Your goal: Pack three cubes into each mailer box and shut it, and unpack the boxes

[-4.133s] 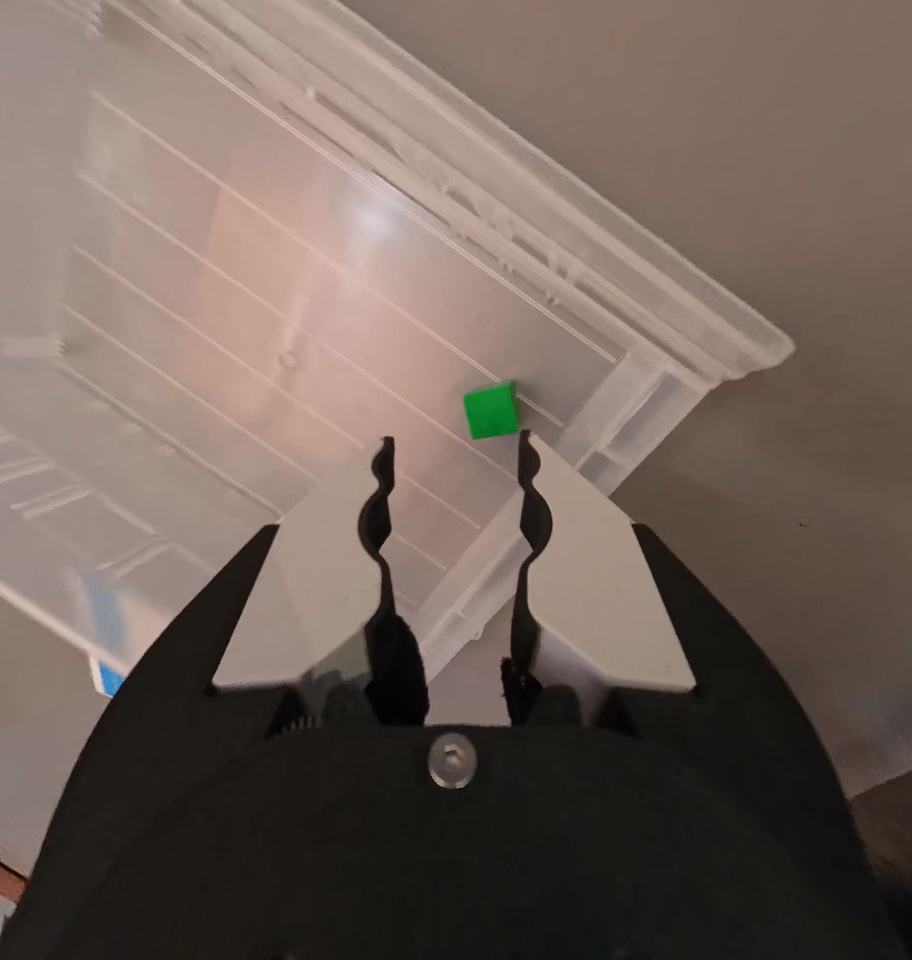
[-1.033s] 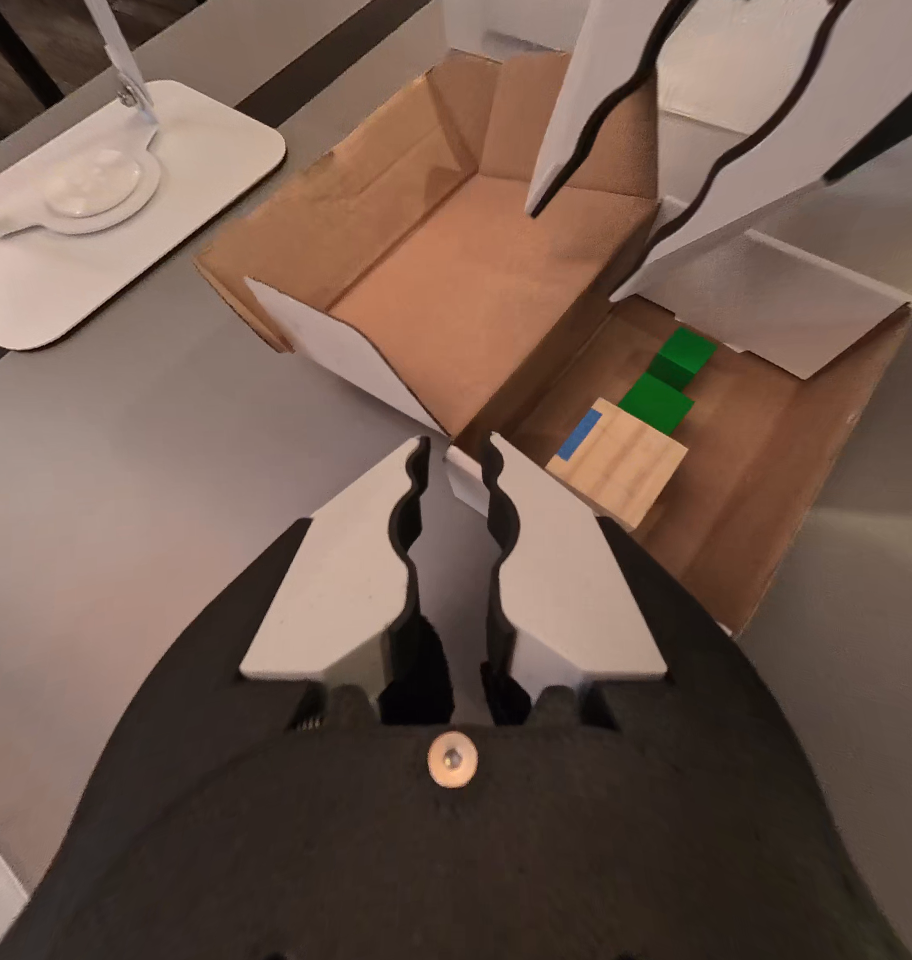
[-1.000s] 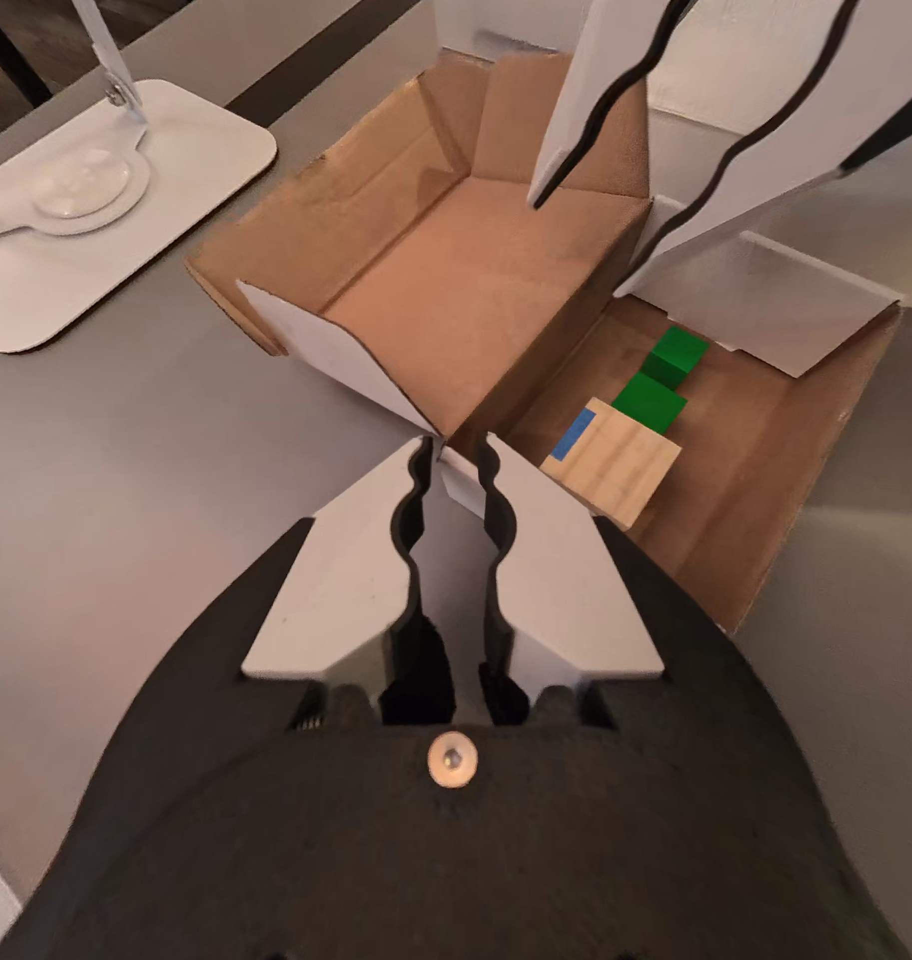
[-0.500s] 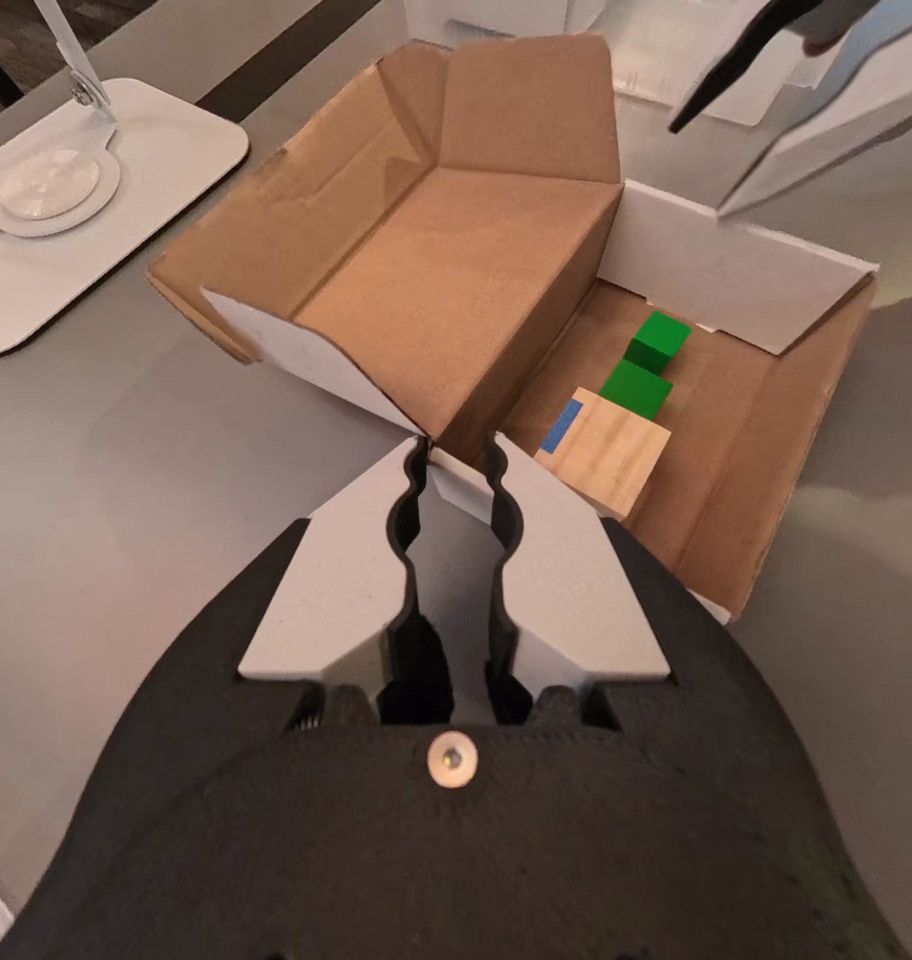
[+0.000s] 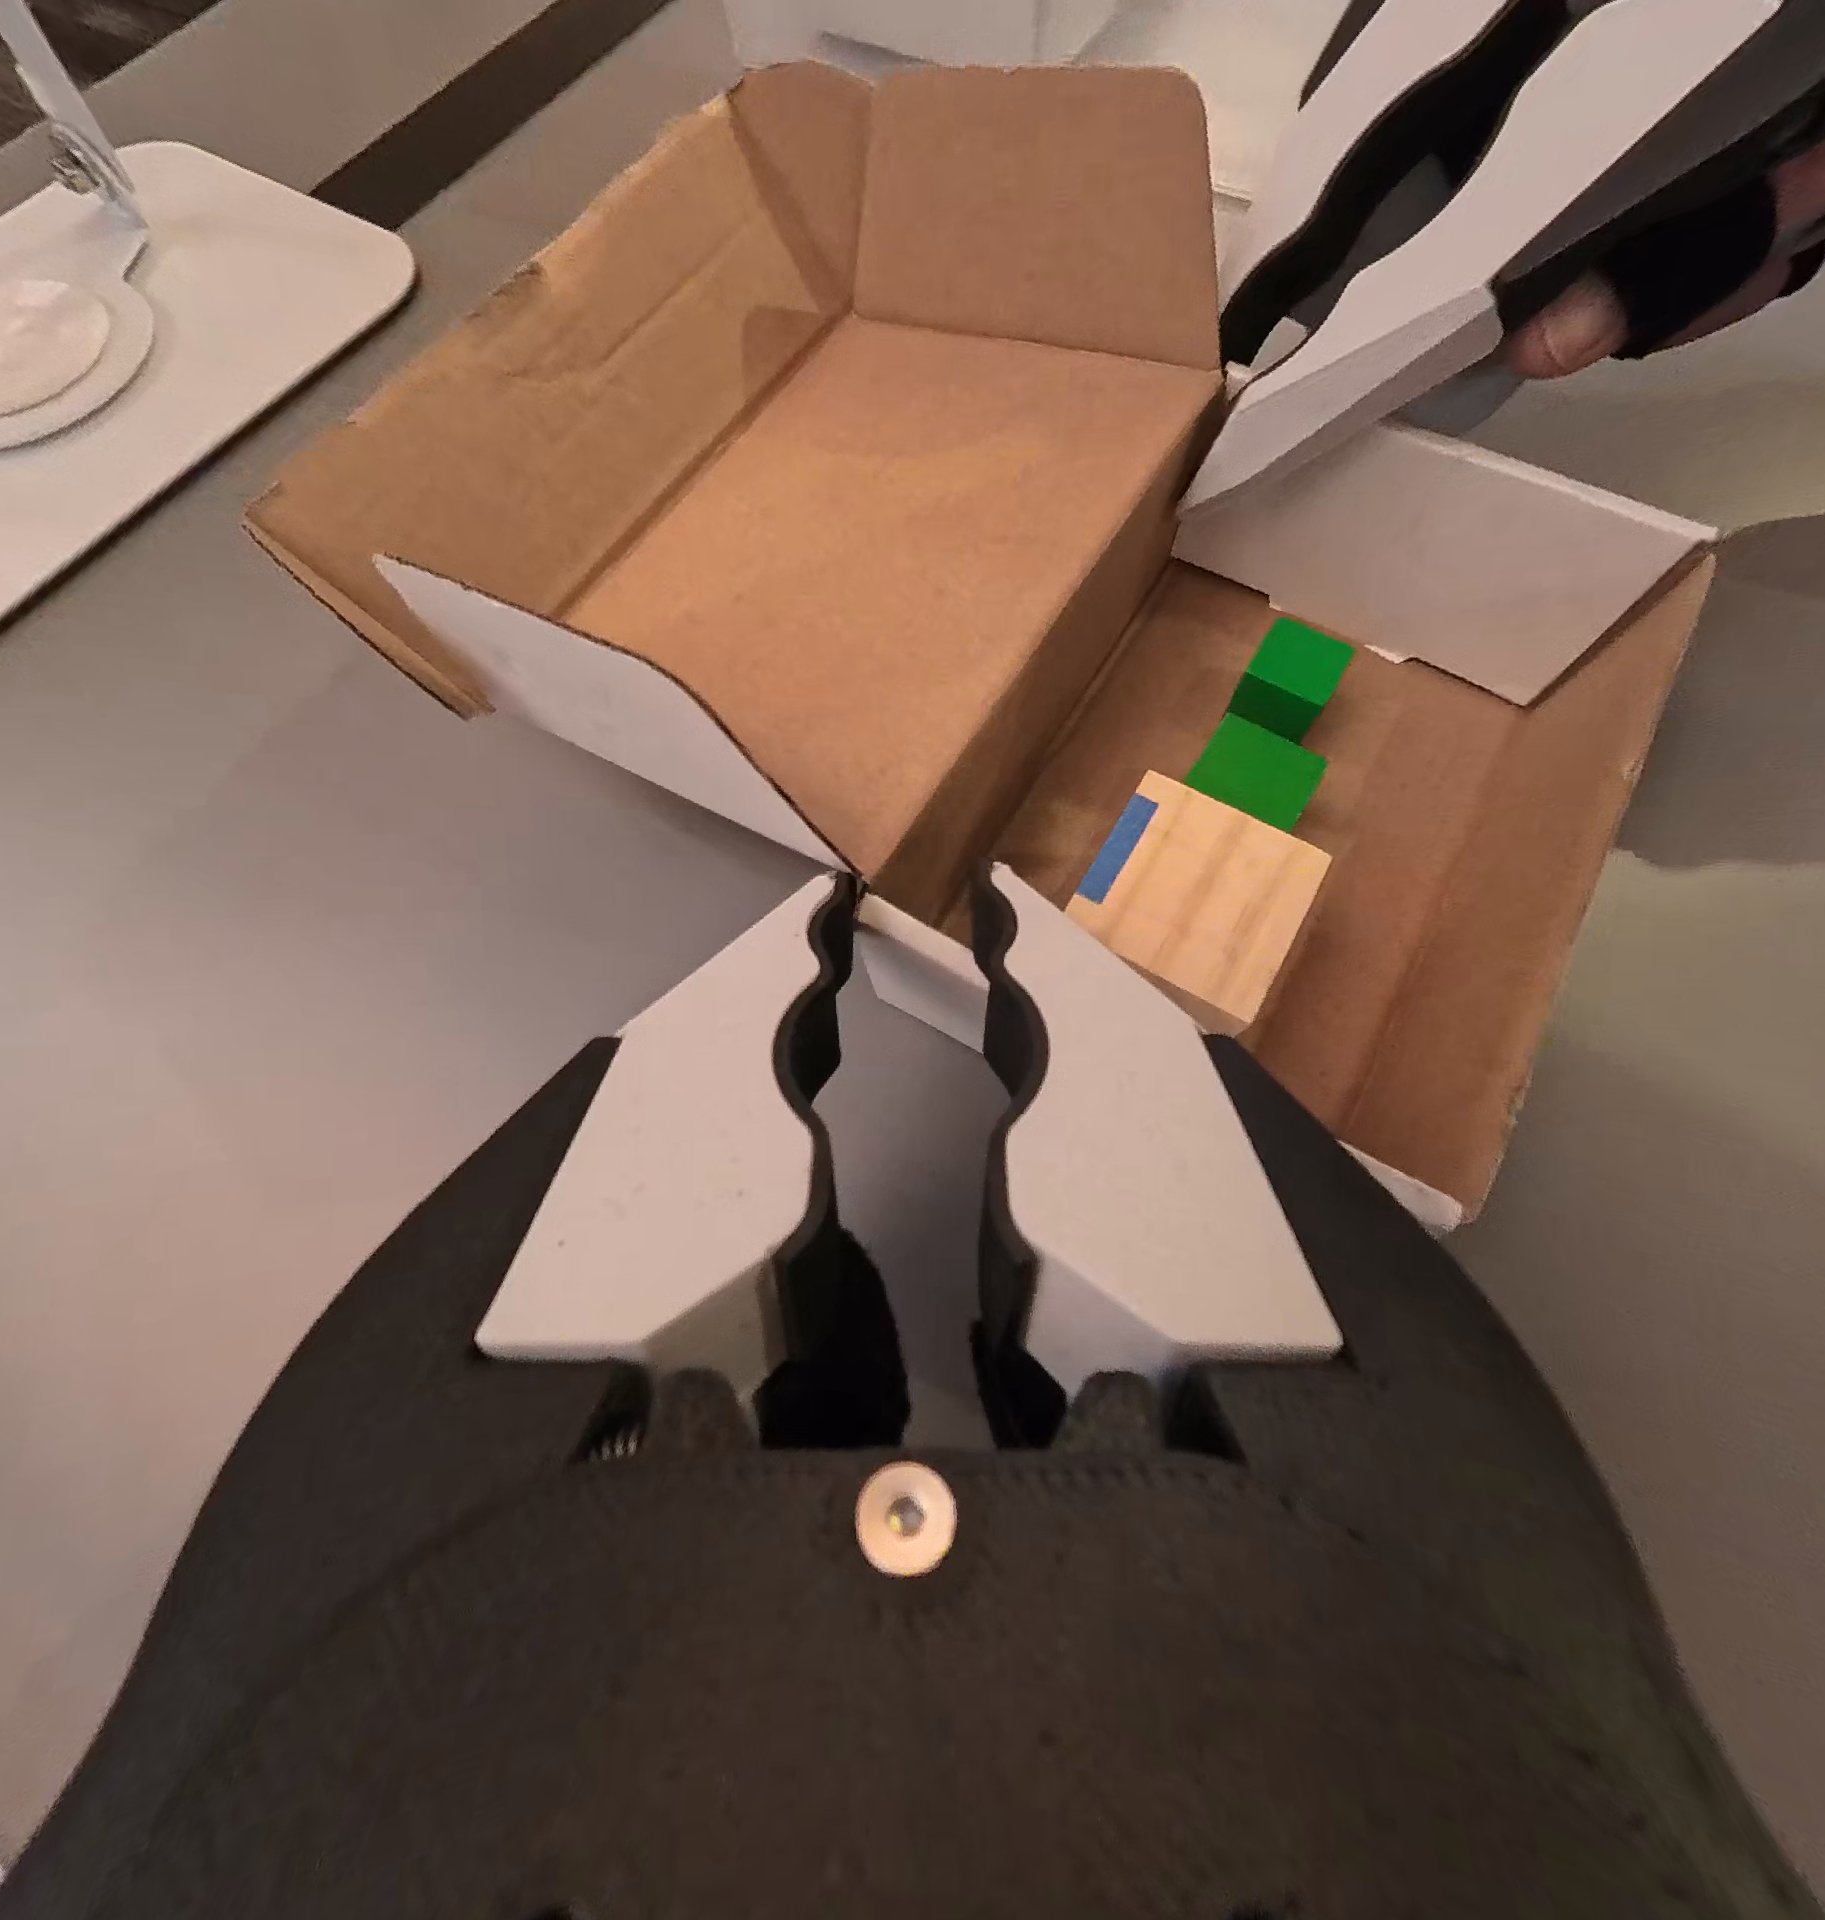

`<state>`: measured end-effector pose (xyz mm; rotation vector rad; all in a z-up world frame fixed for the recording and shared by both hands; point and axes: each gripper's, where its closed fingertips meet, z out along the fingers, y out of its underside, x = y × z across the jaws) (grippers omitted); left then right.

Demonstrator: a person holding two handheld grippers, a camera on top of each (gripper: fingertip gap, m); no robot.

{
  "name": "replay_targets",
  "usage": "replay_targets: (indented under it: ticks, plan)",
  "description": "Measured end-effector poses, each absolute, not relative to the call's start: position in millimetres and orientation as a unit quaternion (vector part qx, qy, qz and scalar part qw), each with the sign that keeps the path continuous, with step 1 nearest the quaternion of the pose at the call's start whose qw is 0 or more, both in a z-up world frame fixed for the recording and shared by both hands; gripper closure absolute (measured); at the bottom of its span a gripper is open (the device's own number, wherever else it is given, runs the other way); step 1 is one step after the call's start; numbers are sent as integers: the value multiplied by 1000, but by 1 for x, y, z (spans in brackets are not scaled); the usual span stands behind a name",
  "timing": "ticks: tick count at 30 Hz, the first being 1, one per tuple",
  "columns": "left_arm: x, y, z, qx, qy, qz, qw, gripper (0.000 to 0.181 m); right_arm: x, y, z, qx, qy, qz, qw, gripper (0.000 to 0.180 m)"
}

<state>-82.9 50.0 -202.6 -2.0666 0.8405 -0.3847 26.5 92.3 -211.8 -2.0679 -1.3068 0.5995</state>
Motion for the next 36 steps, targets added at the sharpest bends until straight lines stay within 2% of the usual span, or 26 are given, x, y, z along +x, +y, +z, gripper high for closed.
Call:
replay_targets:
  ticks: [5, 10, 15, 23, 26, 30, 36]
  plan:
    - [-77, 9, -202, -820, 341, -169, 428, 160, 32, 48, -211, -769, -493, 250, 320, 164]
    - [-83, -8, -194, -801, 323, -171, 475, 156, 32, 30, -208, -756, -493, 254, 348, 165]
    - [-97, -1, -157, -762, 208, -318, 525, 142, 31, 30, -207, -746, -498, 262, 355, 164]
    - [-88, 23, -162, -739, 109, -485, 454, 114, 30, 30, -205, -732, -504, 260, 376, 165]
    - [-76, 22, -158, -719, 105, -549, 413, 118, 30, 30, -205, -731, -505, 260, 379, 165]
    - [-68, 22, -155, -720, 137, -533, 422, 119, 31, 31, -205, -729, -508, 253, 383, 165]
    - [-57, -5, -141, -684, 295, -412, 524, 121, 33, 31, -205, -724, -509, 251, 392, 165]
